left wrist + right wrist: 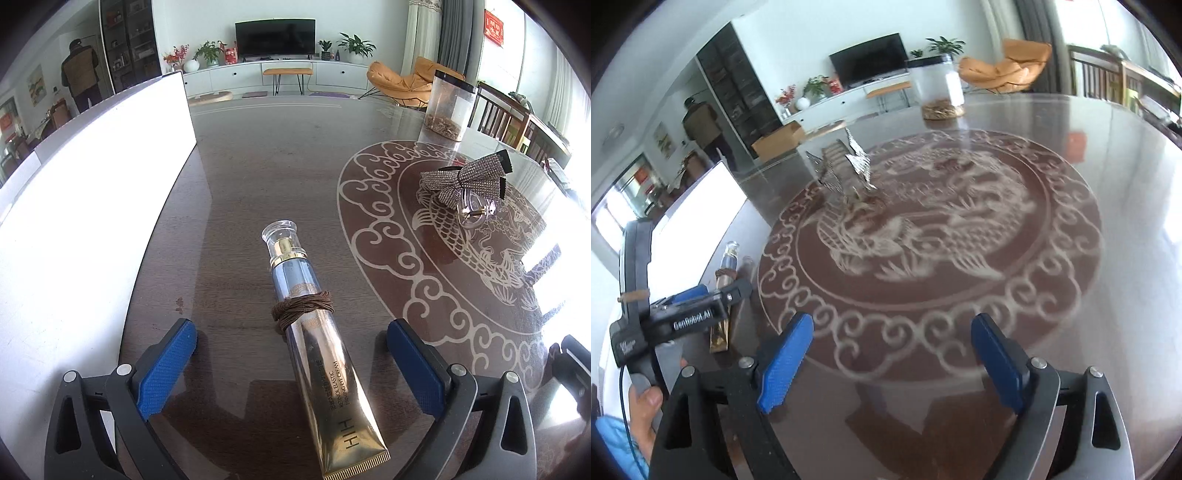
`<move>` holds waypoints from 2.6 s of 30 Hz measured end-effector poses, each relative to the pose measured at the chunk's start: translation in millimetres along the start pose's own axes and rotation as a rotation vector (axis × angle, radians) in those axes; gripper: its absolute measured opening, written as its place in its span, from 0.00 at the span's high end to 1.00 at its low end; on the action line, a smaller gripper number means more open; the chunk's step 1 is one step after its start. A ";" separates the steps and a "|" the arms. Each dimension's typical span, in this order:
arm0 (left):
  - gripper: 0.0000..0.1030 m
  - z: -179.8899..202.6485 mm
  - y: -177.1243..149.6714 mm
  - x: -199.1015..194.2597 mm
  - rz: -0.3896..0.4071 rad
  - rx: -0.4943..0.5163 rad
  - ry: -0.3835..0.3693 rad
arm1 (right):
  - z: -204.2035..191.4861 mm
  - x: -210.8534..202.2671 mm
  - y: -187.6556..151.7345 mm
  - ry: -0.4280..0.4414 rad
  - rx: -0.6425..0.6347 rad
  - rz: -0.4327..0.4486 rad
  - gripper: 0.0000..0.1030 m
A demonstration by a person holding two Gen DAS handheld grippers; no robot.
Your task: Organize objects
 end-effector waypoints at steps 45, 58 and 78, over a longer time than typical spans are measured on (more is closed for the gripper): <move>0.00 0.1 0.1 0.0 0.000 -0.001 0.000 | -4.5 5.3 -5.5 -0.009 -0.063 -0.007 0.00; 0.00 0.1 -0.1 0.0 0.000 -0.001 0.001 | -5.2 5.3 -5.5 -0.007 -0.060 -0.007 0.00; 0.56 12.2 -14.3 -19.8 -0.042 0.087 -0.063 | -5.6 5.2 -5.8 -0.007 -0.058 -0.006 0.00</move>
Point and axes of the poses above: each gripper's, at about its wrist camera, not at the fingertips, and x roughly the way its jaws point, z to its right, y to its top, the point moved 10 cm from there along x, roughly the way its jaws point, and after that the axes turned 7 degrees about -y, right-handed, at the moved point
